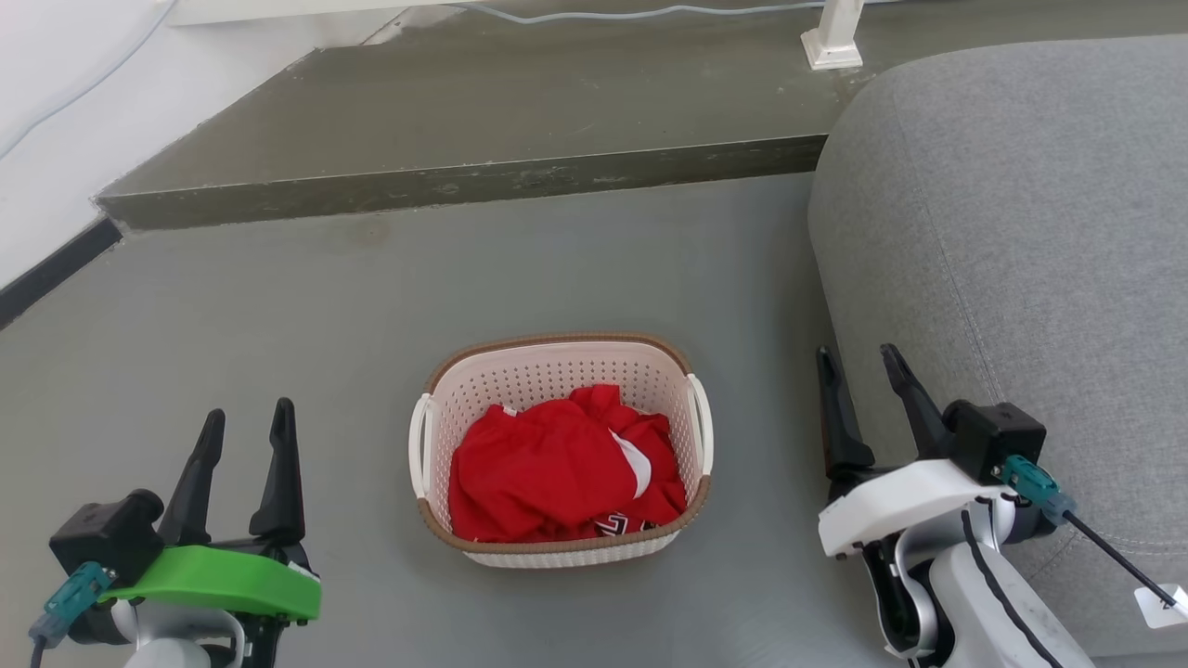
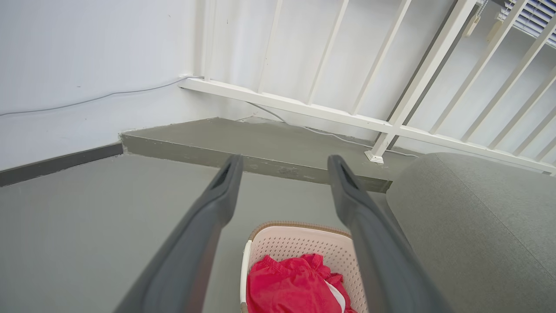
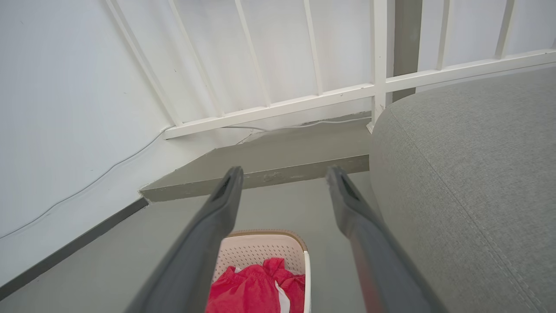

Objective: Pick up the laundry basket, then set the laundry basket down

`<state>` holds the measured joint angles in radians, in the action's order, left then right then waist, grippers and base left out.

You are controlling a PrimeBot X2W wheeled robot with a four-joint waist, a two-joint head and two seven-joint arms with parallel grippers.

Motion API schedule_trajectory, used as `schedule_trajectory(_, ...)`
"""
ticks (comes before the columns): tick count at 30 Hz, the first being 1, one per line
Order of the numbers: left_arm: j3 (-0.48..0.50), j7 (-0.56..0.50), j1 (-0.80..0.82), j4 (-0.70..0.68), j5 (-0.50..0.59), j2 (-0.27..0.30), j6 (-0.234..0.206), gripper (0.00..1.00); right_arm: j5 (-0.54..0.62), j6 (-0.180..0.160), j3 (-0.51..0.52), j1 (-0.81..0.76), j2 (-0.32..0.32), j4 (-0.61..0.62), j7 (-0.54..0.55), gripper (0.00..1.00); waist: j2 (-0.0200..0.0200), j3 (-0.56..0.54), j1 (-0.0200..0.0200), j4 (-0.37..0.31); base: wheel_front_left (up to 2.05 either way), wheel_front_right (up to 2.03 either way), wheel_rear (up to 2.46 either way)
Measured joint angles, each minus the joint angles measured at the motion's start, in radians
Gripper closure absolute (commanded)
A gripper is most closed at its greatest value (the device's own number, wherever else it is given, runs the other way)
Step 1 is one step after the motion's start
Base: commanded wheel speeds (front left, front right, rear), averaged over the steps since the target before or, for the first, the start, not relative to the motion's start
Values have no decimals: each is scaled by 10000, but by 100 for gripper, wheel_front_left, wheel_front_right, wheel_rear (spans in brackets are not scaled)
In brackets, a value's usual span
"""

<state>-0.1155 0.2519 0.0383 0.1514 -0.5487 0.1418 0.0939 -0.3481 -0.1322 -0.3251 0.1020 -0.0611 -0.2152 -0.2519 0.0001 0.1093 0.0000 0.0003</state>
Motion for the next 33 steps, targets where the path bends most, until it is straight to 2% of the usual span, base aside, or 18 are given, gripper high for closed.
schedule_trajectory(19,261,0,-126,-33,245,-230,203,0,236,151,125,-100,44,10,0,0,0,24,0,-38,0,0,0)
schedule_trajectory(20,282,0,-126,-84,244,-251,203,100,240,173,127,-100,46,17,0,100,0,30,0,-42,0,0,0)
schedule_trajectory(25,132,-50,-240,422,240,-485,199,100,230,173,84,-417,50,-439,6,100,0,31,0,-44,0,0,0)
schedule_trajectory(33,163,-224,-276,451,-456,-539,199,100,-424,311,96,-702,52,-240,6,100,0,-34,0,-48,0,0,0)
